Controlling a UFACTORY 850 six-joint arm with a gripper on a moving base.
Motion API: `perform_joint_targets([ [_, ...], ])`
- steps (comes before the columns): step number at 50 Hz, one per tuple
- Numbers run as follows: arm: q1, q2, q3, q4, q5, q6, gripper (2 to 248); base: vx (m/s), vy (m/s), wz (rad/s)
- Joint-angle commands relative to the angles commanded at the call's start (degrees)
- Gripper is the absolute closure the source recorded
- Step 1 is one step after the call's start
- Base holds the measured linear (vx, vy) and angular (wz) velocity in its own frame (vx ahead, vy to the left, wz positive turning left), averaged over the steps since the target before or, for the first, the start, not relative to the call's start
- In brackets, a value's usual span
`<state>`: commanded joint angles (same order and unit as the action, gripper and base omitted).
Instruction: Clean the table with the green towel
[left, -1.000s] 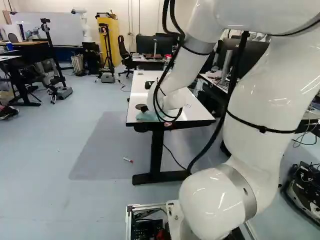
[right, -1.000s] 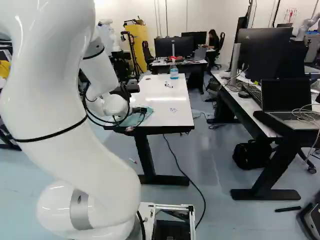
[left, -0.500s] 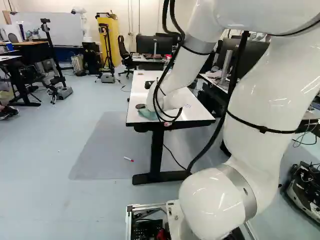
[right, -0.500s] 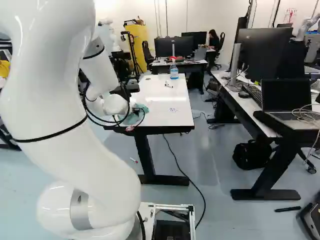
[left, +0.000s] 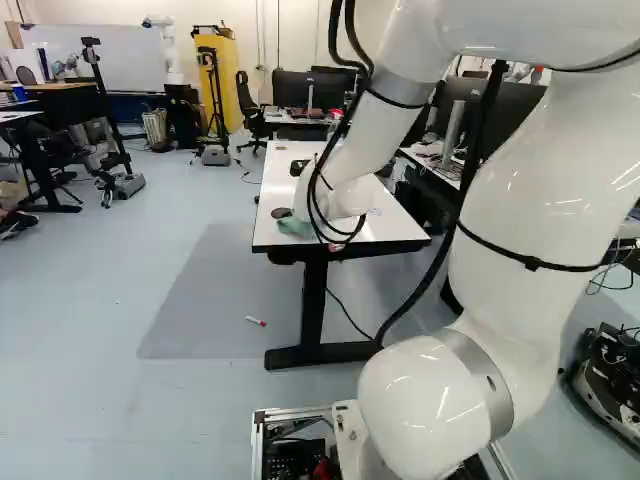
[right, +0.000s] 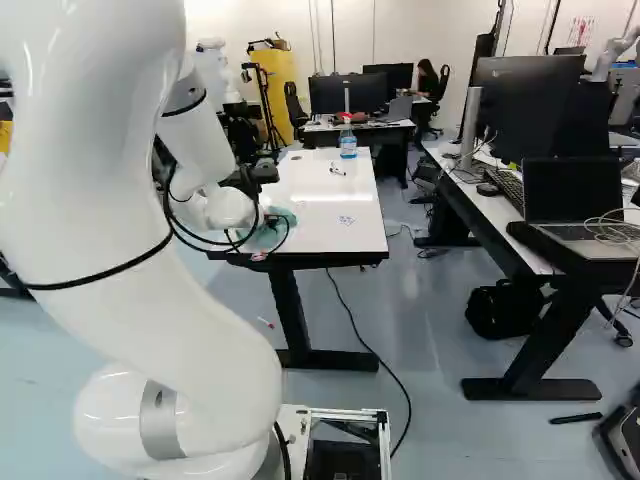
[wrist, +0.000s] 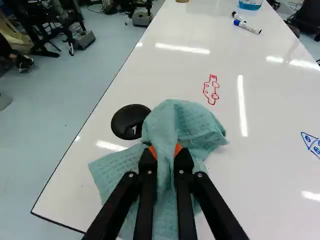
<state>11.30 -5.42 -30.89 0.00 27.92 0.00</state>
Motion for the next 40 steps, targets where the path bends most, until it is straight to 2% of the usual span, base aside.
perform_joint_targets([
  [16,-2.05,2.45,0.15,0.0,0.0,0.0,206,0.0,0.0,0.0],
  [40,-6.7,7.08,1.33,0.0,0.0,0.0,206,0.0,0.0,0.0],
])
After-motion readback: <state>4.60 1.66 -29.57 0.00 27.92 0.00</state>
